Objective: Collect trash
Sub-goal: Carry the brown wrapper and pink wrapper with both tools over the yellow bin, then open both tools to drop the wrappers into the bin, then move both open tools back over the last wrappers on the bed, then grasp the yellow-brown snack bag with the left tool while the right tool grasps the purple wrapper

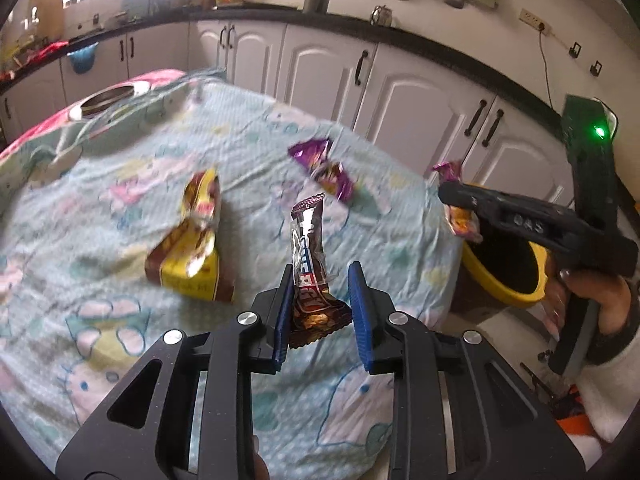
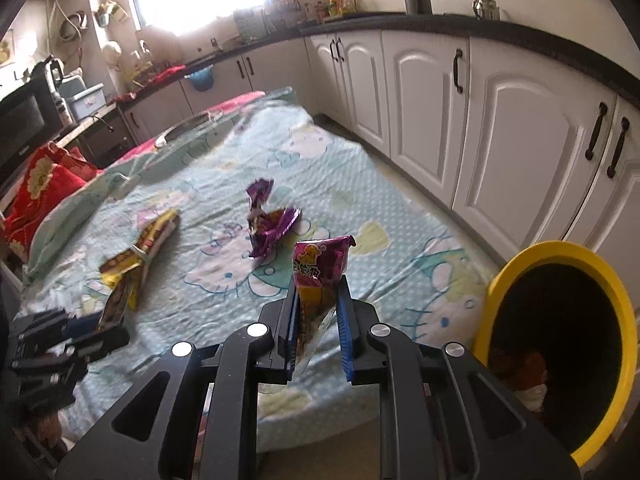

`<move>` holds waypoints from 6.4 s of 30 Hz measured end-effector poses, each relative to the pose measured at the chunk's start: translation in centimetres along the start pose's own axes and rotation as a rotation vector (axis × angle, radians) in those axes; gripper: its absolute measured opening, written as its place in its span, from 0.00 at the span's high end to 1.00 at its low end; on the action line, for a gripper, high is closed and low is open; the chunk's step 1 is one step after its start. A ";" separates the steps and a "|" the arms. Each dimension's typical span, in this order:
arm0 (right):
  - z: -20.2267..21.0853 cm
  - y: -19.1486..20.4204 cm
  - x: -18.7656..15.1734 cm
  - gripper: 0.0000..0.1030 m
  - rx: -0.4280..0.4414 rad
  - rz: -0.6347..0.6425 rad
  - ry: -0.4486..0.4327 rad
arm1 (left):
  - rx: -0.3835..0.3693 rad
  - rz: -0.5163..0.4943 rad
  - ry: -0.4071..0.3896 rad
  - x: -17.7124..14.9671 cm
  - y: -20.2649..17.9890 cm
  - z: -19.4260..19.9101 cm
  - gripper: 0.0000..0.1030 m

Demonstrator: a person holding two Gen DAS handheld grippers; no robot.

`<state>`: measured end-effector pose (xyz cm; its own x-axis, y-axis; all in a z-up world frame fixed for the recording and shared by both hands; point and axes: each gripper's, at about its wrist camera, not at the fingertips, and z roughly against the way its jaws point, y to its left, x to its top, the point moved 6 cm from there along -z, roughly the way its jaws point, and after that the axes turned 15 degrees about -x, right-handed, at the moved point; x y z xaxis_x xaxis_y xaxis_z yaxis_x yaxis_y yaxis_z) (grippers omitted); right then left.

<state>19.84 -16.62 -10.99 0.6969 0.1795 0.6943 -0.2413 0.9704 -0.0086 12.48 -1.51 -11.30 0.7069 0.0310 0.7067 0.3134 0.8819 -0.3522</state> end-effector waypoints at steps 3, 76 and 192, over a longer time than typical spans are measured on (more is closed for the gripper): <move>1.7 -0.7 0.3 0.84 0.004 -0.011 -0.026 | -0.003 -0.016 -0.015 1.1 -0.7 0.1 0.81; 7.2 -22.1 -8.1 0.84 -0.270 -0.402 -0.043 | -0.302 -0.313 0.168 6.6 -21.4 -18.7 0.80; -6.0 4.7 5.5 0.31 0.076 0.084 0.018 | 0.139 0.147 -0.014 3.6 10.1 -1.7 0.29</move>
<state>26.64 -10.07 -11.52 0.6843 0.2630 0.6801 -0.3494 0.9369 -0.0108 19.30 6.71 -13.35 0.7294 0.1695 0.6628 0.1165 0.9239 -0.3644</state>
